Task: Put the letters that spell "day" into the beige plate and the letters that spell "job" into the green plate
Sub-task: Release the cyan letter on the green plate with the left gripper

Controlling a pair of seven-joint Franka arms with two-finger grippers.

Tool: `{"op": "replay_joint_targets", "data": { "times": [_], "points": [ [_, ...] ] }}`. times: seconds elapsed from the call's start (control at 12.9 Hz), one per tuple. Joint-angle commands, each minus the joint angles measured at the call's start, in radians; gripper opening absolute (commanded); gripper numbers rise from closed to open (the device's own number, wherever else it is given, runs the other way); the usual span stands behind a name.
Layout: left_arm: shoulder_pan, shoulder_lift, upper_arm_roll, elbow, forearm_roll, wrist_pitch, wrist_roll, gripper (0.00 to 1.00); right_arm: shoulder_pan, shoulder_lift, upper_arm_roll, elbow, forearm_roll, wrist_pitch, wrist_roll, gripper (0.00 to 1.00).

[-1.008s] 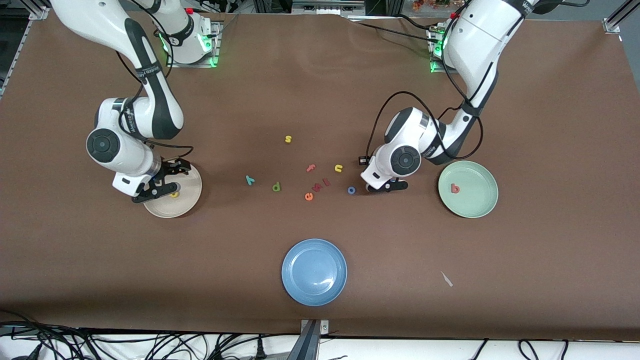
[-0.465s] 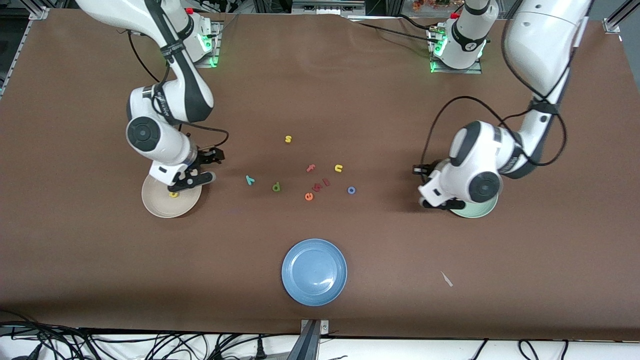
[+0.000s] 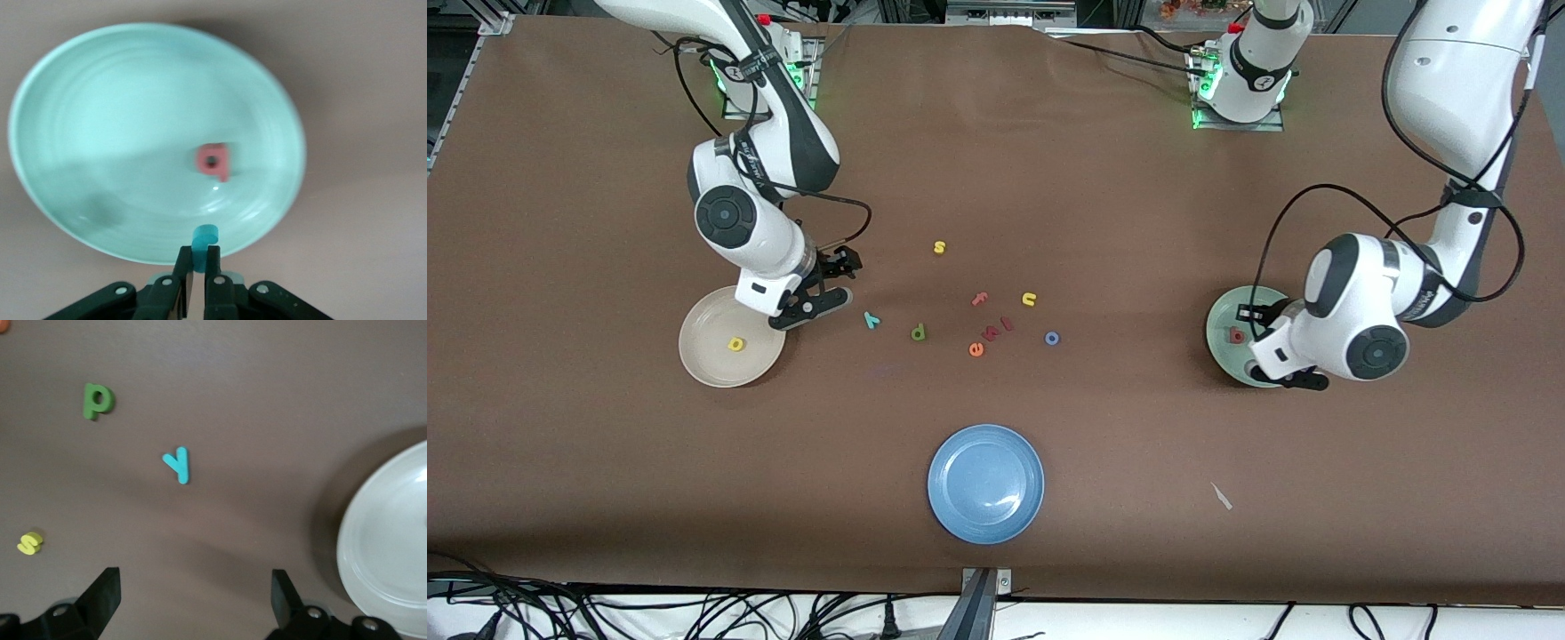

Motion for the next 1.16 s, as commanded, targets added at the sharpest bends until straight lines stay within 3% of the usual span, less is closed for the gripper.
{"op": "replay_joint_targets", "data": {
  "times": [0.0,0.16,0.31,0.39,0.47,0.54,0.78,1.09],
  "points": [
    [0.028,0.049,-0.01,-0.016,0.047,0.036,0.033,0.0,0.009,0.036,0.006,0.049,-0.005,-0.005,-0.021,1.0],
    [0.033,0.054,-0.012,-0.046,0.045,0.069,0.031,0.04,0.009,0.084,0.006,0.059,-0.043,0.059,-0.024,1.0],
    [0.03,0.057,-0.013,-0.054,0.042,0.073,0.03,0.19,0.011,0.128,0.006,0.059,-0.065,0.136,-0.051,1.0],
    [0.024,0.057,-0.013,-0.054,0.039,0.072,0.025,0.43,0.014,0.142,0.006,0.059,-0.065,0.156,-0.067,1.0],
    [0.024,0.055,-0.015,-0.053,0.039,0.069,0.027,0.79,0.016,0.144,0.006,0.059,-0.065,0.159,-0.082,1.0],
    [0.024,0.051,-0.017,-0.05,0.038,0.063,0.028,1.0,0.016,0.144,0.006,0.06,-0.065,0.161,-0.087,1.0],
    [0.022,0.006,-0.035,-0.019,0.032,0.044,0.019,1.0,0.051,0.173,0.007,0.062,-0.068,0.213,-0.091,1.0],
    [0.019,0.003,-0.116,0.078,0.03,0.029,0.014,1.0,0.054,0.203,0.007,0.062,-0.068,0.286,-0.16,1.0]
  ]
}}
